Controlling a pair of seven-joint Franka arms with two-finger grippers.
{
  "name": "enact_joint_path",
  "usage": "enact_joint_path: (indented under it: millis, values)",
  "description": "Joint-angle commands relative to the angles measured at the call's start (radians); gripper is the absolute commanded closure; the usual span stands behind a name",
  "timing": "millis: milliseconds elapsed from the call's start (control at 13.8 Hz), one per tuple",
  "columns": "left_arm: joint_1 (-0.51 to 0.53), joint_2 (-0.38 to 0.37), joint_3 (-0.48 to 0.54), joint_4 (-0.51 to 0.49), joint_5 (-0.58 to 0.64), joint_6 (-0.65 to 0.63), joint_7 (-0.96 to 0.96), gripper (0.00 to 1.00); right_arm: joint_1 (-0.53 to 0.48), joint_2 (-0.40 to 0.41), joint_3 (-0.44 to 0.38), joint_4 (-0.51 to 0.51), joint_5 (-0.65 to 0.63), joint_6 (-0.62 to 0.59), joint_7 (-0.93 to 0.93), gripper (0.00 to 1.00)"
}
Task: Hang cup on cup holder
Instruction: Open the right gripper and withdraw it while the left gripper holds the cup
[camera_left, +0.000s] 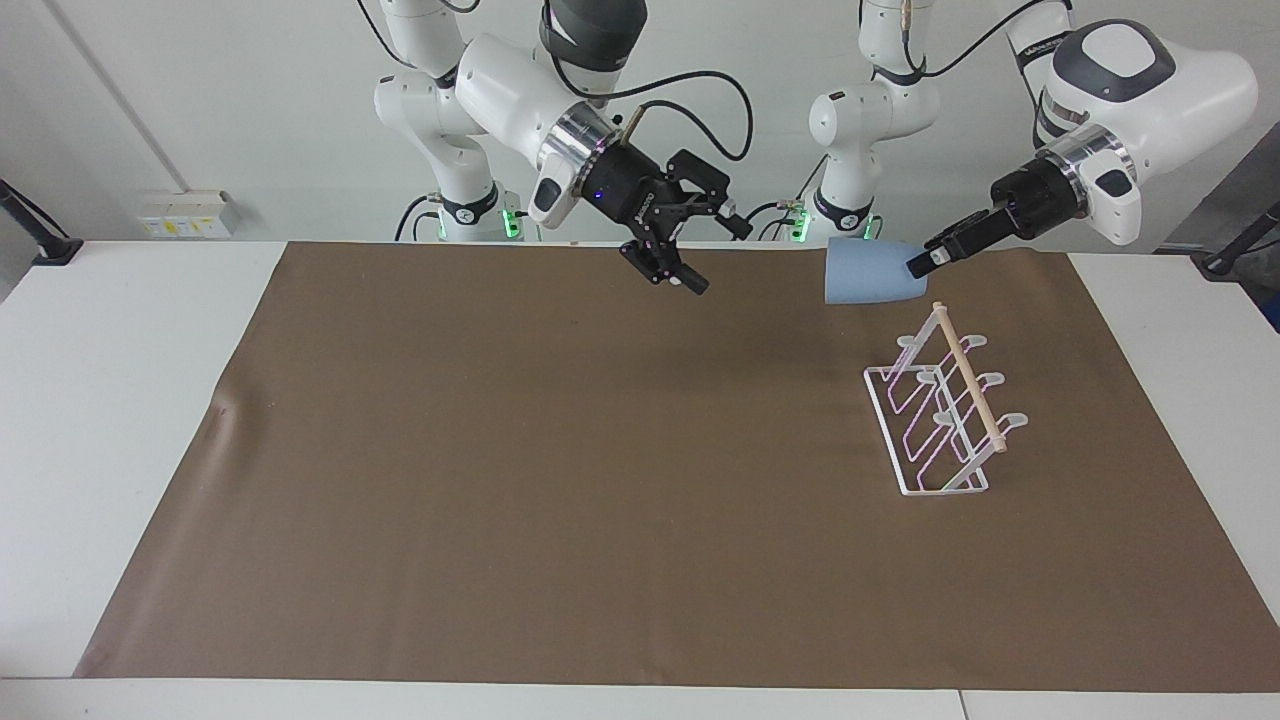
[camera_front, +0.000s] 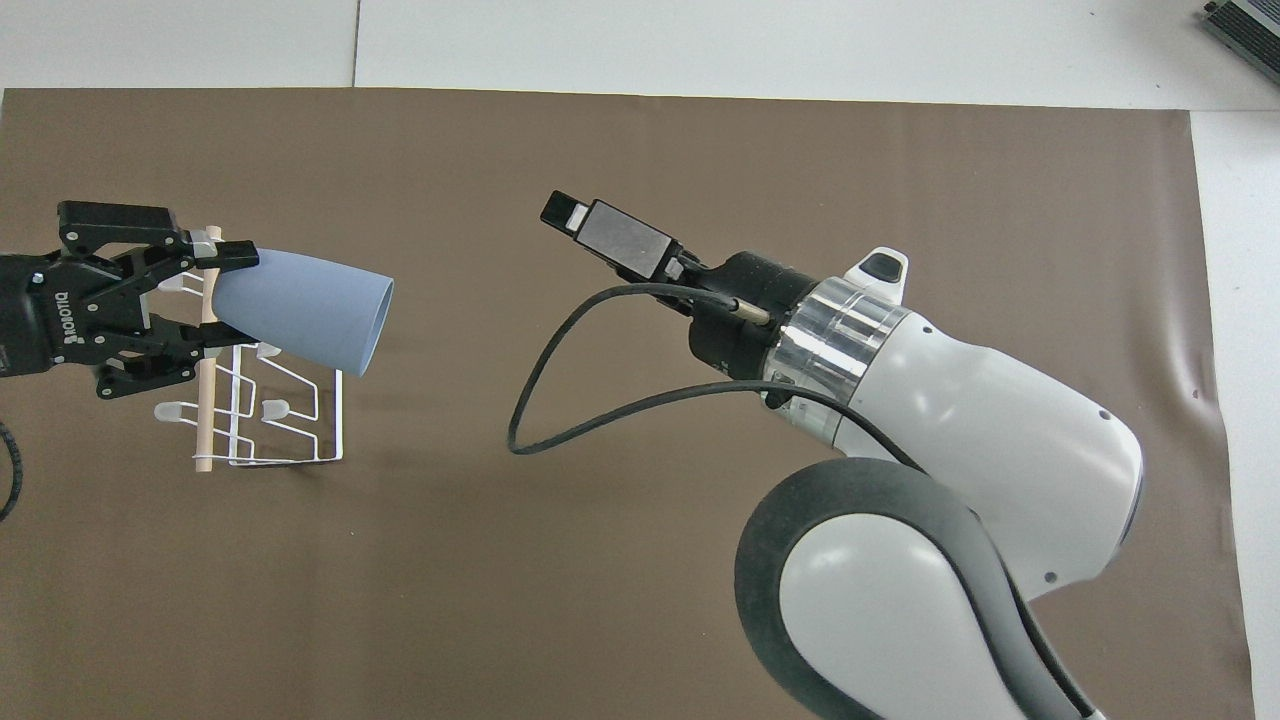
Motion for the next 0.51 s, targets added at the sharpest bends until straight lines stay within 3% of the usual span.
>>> enact_joint_path:
  millis: [0, 218, 436]
  values:
    - [0.016, 0.0, -0.005, 0.046, 0.117, -0.011, 0.073, 1.0, -0.009, -0.069, -0.06, -0.114, -0.078, 0.011, -0.039, 0.0]
    - [0.0, 0.029, -0.007, 0.109, 0.31, -0.002, 0.165, 1.0, -0.011, -0.072, -0.128, -0.146, -0.176, 0.0, -0.039, 0.0]
    - [-0.008, 0.034, -0.016, 0.097, 0.457, 0.116, 0.189, 1.0, -0.011, -0.066, -0.256, -0.137, -0.514, -0.15, -0.04, 0.0]
